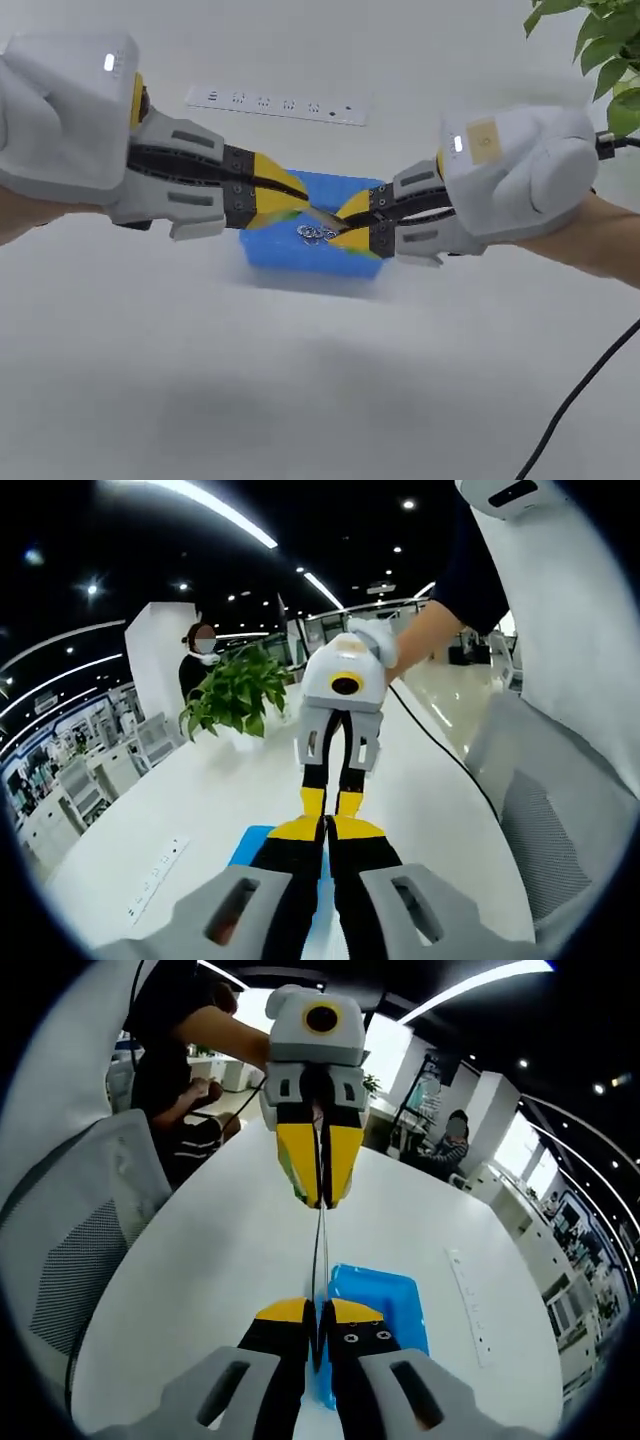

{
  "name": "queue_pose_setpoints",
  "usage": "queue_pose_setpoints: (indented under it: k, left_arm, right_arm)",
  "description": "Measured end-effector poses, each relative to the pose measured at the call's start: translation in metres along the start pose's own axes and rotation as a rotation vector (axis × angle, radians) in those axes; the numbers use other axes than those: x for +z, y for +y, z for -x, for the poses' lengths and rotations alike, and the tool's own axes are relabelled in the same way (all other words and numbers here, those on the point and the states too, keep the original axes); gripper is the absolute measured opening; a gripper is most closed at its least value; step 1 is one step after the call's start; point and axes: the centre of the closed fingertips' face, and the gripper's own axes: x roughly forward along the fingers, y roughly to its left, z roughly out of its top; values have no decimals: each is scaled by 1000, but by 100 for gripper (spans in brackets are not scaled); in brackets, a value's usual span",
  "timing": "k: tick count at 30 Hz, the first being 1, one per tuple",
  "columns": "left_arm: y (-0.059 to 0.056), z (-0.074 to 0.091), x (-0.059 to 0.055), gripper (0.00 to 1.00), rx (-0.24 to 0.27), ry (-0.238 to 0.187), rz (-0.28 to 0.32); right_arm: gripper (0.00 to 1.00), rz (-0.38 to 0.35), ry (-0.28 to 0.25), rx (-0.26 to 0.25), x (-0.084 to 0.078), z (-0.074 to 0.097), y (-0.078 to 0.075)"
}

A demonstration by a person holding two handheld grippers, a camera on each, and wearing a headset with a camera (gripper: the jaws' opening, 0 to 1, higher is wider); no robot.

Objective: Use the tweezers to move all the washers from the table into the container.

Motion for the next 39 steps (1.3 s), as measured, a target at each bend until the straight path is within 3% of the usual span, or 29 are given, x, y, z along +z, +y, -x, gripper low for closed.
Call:
queue_pose_setpoints:
  k: [3, 8, 10, 13, 21, 26, 30, 34, 37, 39]
  left_arm:
    - [-8, 1, 0, 6, -23, 31, -42]
    - [-17, 3, 4, 6, -34, 39, -52]
    - [-18, 4, 1, 7, -33, 58, -62]
    - [-22, 4, -9, 8, -43, 119, -85]
    - [-27, -1, -23, 6, -53, 165, -86]
    - [-29, -6, -38, 6, -58, 211, -81]
    - [-29, -12, -47, 6, -57, 177, -10]
    - [-32, -21, -65, 6, -63, 196, 16]
    - [-38, -29, -81, 6, -85, 221, 27]
    - [-39, -34, -91, 6, -86, 236, 33]
  right_arm:
    - [7, 13, 14, 2, 3, 2, 7]
    - [7, 16, 17, 3, 7, 7, 13]
    - [7, 13, 15, 5, 8, 8, 15]
    - [7, 19, 13, 12, 12, 7, 19]
    - [7, 13, 32, 28, 7, 3, 24]
    - [7, -12, 43, 37, 1, 1, 26]
    - [7, -46, 55, 45, -8, -3, 28]
    - [7, -79, 67, 53, -17, -9, 31]
    - [7, -155, 89, 95, -32, -19, 39]
    - [7, -178, 102, 96, -42, -26, 40]
